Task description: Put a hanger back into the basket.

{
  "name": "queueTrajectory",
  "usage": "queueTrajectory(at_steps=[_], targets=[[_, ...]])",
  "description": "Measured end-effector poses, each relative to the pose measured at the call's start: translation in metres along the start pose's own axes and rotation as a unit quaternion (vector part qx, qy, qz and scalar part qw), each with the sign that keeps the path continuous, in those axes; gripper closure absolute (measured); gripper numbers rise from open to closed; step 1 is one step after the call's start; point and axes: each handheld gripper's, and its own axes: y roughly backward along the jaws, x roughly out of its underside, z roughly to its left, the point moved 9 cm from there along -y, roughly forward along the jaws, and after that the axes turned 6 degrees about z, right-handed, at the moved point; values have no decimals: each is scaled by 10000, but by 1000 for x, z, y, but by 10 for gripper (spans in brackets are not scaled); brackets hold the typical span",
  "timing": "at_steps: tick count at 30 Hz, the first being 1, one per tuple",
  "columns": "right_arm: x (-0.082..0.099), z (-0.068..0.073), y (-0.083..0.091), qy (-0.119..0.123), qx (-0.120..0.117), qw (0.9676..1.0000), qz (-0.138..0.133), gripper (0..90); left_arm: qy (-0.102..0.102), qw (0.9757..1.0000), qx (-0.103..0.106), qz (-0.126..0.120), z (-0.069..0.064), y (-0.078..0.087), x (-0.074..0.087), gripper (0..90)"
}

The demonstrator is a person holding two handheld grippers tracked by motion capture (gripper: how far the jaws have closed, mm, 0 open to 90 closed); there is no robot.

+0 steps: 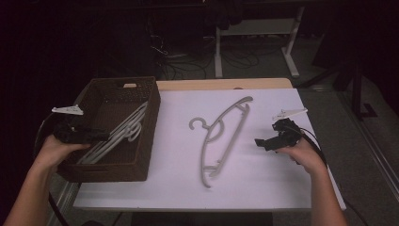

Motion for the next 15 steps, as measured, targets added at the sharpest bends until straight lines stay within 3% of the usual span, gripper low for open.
queueTrajectory(at_steps=[8,15], targets=[[0,0,-1,10,-20,10000,-1,0,-58,9993,-3,-362,-15,2,-19,389],[0,1,0,0,-27,10000,16,0,-244,9975,202,-629,-42,-6,-48,347]])
